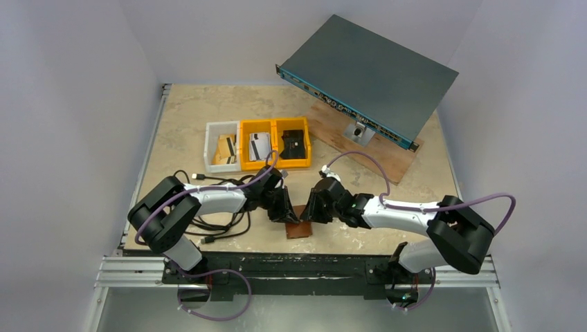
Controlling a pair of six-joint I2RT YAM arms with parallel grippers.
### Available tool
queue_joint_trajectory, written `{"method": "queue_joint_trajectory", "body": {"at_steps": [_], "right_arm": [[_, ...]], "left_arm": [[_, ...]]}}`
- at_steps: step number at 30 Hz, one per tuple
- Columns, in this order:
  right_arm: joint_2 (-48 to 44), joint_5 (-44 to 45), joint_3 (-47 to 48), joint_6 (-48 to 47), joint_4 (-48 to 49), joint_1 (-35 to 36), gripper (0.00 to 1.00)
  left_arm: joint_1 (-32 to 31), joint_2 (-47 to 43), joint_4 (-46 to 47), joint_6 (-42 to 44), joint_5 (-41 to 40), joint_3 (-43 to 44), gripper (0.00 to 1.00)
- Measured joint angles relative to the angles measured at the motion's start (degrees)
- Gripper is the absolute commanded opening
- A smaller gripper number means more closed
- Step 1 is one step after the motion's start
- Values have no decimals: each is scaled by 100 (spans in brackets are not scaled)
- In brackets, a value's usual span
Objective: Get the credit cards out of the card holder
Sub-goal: Close the card holder at the center of the board.
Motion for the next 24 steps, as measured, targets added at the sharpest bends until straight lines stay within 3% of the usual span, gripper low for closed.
{"method": "queue_joint_trajectory", "body": {"at_steps": [9,18,24], "right_arm": [[175,-44,31,127,114,11,23],[280,-87,59,267,273,26,38],[282,-98,94,317,286,26,41]], "left_arm": [[-7,-142,-223,177,-101,2,0],[-22,-702,-855,518,-339,85,0],[-22,-1132,-1231,691,-485,105,2]]}}
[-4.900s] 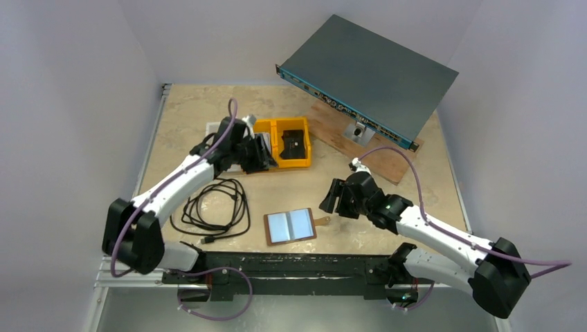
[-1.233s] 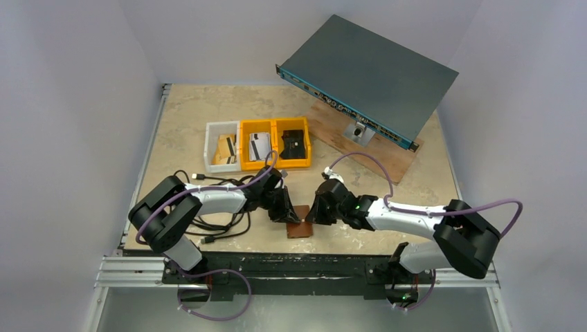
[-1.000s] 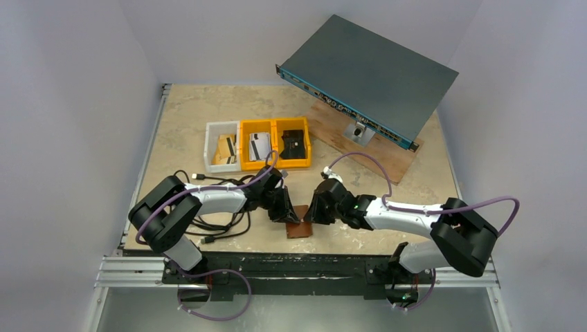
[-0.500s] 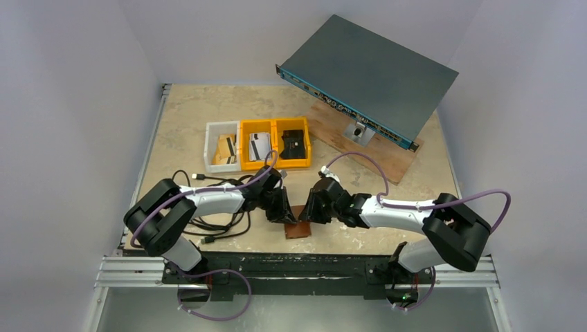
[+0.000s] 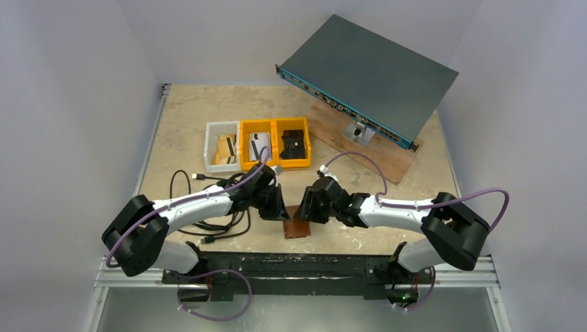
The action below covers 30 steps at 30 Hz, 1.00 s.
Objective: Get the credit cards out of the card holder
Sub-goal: Close the card holder at the center of the board, then reset both arms
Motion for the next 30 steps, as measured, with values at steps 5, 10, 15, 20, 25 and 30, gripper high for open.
{"method": "queue_joint_trajectory", "body": {"at_steps": [5,10,15,20,25,30], "right_arm": [[0,0,105,0,-120,0,50],[-149,35,492,-48,-509,0,74],[-734,227,1040,-201,-850,0,89],[-1329,584,1576,-466,-1209,0,97],[-1897,992,1718,-726,-1504,0,99],[-2461,1403,1720,-909,-1727,0,99]], "left_arm": [[0,-612,-535,205,-267,101,9],[55,-1502,-1235,555,-634,520,35],[334,-2380,-1943,997,-1014,1097,80],[723,-3119,-2651,1381,-1364,1696,100],[940,-3547,-3279,1694,-1847,2223,100],[942,-3716,-3744,1932,-2295,2465,100]]}}
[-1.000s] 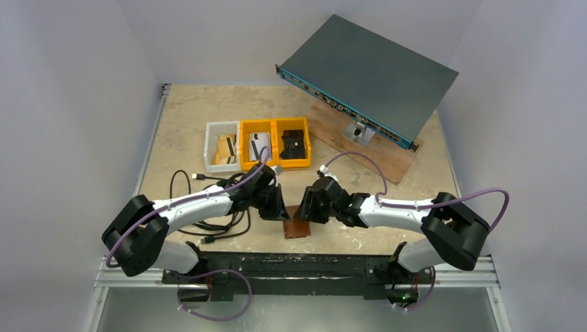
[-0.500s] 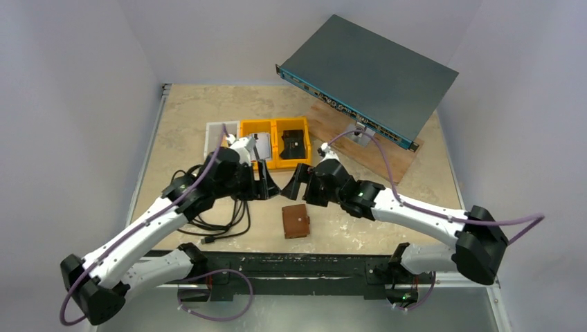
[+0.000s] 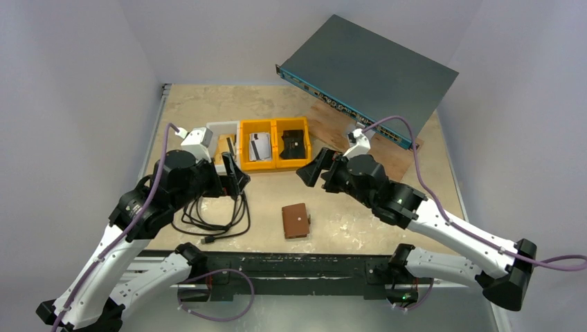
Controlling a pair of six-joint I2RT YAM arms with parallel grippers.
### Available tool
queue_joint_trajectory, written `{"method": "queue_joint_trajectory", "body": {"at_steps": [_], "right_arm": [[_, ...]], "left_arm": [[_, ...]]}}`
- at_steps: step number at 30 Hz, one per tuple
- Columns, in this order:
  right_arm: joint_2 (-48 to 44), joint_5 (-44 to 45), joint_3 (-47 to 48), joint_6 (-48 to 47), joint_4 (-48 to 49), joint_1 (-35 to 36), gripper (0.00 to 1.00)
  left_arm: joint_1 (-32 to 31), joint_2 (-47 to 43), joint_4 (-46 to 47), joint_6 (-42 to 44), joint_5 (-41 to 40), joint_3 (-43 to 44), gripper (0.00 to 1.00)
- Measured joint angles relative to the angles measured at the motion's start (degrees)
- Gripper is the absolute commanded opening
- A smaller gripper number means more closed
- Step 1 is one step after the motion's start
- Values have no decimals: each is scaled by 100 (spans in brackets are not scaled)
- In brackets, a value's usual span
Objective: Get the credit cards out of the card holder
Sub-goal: Reset both arms
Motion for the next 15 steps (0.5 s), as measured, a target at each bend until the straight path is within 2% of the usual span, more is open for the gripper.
{"method": "queue_joint_trajectory", "body": {"at_steps": [7,15], "right_arm": [[-540,339,-46,-63,-24,0,99],[-570,487,-63,-85,-72,0,99]], "left_arm": [[0,42,-319,133,-337,9,100],[0,76,-361,149,-450,9,100]]}}
